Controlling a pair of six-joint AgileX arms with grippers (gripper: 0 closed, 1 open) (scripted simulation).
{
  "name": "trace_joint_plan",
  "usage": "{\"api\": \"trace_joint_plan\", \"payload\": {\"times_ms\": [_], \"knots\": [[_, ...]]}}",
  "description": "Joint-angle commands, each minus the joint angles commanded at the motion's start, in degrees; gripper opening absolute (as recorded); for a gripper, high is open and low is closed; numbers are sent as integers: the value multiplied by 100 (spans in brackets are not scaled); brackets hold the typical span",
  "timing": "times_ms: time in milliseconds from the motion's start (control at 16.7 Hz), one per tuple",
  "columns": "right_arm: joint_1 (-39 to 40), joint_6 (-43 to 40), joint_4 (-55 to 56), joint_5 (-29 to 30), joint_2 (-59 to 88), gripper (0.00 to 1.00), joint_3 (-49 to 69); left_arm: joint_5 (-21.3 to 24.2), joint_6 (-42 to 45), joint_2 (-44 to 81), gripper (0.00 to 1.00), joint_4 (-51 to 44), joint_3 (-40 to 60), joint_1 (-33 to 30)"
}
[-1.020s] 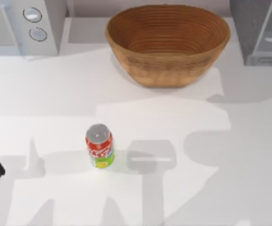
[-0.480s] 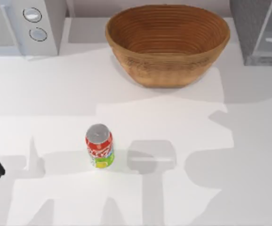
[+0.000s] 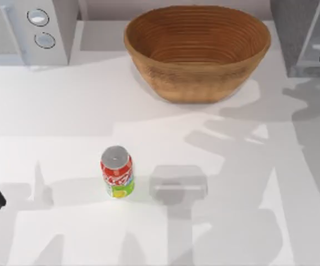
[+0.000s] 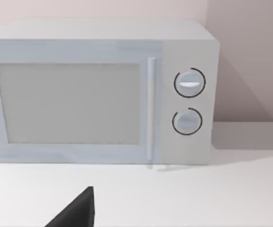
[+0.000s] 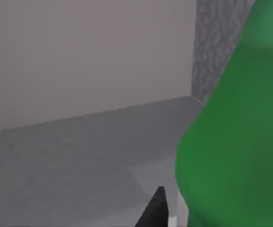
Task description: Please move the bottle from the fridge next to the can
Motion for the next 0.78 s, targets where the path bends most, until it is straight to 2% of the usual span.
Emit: {"api": "trace_joint_plan", "payload": {"times_ms": [480,660,780], "knots": [[3714,358,497,1664,337,0,-569,0,0,0,100,0,0,0],[4668,474,607,2126,346,0,-747,0,0,0,100,0,0,0],[5004,521,651,2311,343,0,-819,0,0,0,100,0,0,0]]}}
